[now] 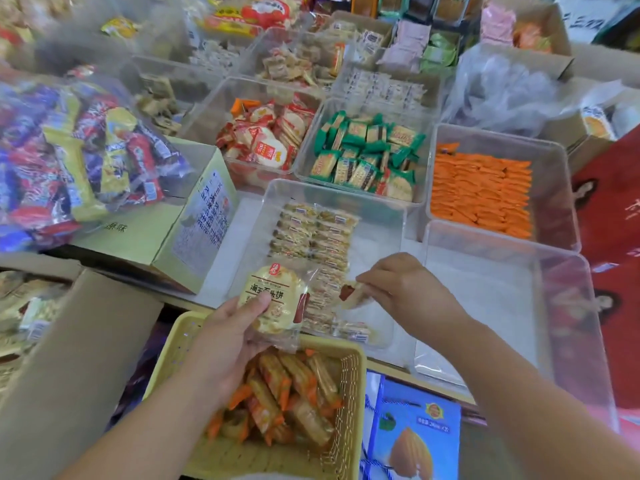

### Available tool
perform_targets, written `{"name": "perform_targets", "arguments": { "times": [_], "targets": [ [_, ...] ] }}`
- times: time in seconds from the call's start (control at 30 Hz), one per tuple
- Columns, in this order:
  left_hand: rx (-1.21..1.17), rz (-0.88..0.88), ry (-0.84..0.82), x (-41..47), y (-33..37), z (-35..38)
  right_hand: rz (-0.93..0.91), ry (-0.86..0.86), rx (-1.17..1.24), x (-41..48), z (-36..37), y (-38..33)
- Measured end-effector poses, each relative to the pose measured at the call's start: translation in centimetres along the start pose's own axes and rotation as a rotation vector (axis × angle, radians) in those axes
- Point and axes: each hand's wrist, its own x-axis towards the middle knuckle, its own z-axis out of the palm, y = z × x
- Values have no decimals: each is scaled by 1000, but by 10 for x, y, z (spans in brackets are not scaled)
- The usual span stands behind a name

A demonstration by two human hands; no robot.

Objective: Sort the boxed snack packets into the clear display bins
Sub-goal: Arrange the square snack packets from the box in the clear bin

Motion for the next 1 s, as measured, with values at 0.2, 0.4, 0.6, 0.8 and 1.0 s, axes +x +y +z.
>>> {"name": "perform_targets", "arguments": {
  "times": [0.2, 0.4, 0.6, 0.8, 1.0],
  "targets": [
    [15, 25, -28, 2, -5, -8, -131, -446, -558, 36, 12, 10],
    [20, 21, -42, 2, -7, -12, -75, -656, -621, 45, 51, 1],
    [16, 34, -80, 3, -7, -15, 176, -809, -448, 48, 74, 11],
    [38, 41, -88, 4, -9, -19, 182, -1080, -395, 70, 70, 9],
    [44, 23, -115, 3, -10, -21, 237, -1067, -357, 69, 84, 11]
  ]
}}
